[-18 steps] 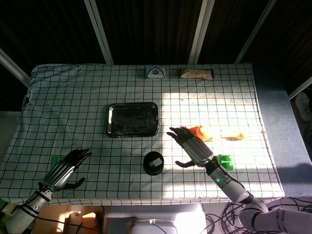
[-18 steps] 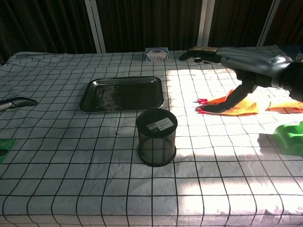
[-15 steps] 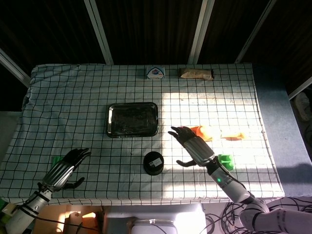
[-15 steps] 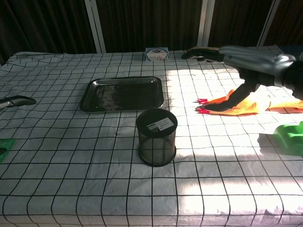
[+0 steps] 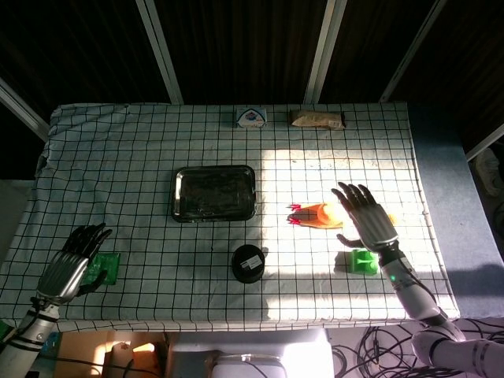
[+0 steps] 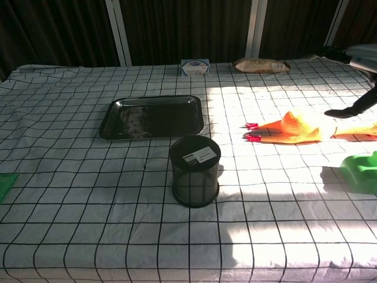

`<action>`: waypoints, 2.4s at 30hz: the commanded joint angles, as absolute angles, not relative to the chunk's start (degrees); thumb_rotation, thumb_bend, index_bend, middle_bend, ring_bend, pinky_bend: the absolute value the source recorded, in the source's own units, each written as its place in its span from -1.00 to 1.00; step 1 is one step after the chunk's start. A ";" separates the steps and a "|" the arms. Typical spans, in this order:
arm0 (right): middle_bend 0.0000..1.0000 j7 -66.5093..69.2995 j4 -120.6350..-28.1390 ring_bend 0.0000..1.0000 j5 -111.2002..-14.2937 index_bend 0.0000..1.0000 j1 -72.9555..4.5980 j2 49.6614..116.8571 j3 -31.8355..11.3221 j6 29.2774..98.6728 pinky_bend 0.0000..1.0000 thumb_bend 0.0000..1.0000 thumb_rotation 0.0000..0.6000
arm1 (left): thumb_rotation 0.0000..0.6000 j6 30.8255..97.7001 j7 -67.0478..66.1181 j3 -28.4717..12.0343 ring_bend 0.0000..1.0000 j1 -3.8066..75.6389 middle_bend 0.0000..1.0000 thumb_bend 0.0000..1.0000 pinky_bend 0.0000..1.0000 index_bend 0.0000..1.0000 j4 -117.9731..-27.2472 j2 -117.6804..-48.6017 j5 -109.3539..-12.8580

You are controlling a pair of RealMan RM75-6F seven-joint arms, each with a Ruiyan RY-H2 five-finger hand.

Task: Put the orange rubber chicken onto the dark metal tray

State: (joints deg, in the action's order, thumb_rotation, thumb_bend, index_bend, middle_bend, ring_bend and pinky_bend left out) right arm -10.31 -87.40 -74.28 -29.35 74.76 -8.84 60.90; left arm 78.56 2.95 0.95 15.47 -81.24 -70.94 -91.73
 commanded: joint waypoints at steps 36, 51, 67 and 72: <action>-0.16 -5.66 -48.29 -0.40 -67.55 0.20 -32.54 94.73 -9.11 49.86 -0.34 -0.39 1.00 | 1.00 76.04 3.57 0.95 -1.00 15.06 -1.00 -0.27 -0.93 -1.00 -81.43 -70.40 -89.41; 0.59 6.15 -41.93 0.49 -79.70 0.86 -31.22 97.82 -6.45 65.40 0.54 -0.05 1.00 | 1.00 77.09 4.18 1.40 -1.00 14.31 -1.00 -0.27 -0.93 -1.00 -82.88 -69.09 -89.99; 0.60 13.70 -60.65 0.50 -93.68 0.87 -30.91 84.10 -3.78 83.34 0.54 -0.05 1.00 | 1.00 83.56 20.30 -0.48 -1.00 14.93 -1.00 -0.27 -0.92 -1.00 -80.17 -66.71 -94.45; 0.60 15.55 -71.62 0.50 -96.75 0.87 -36.24 79.16 -4.58 78.42 0.54 -0.05 1.00 | 1.00 84.66 23.29 -1.07 -1.00 16.32 -1.00 -0.30 -0.91 -1.00 -78.79 -67.49 -96.36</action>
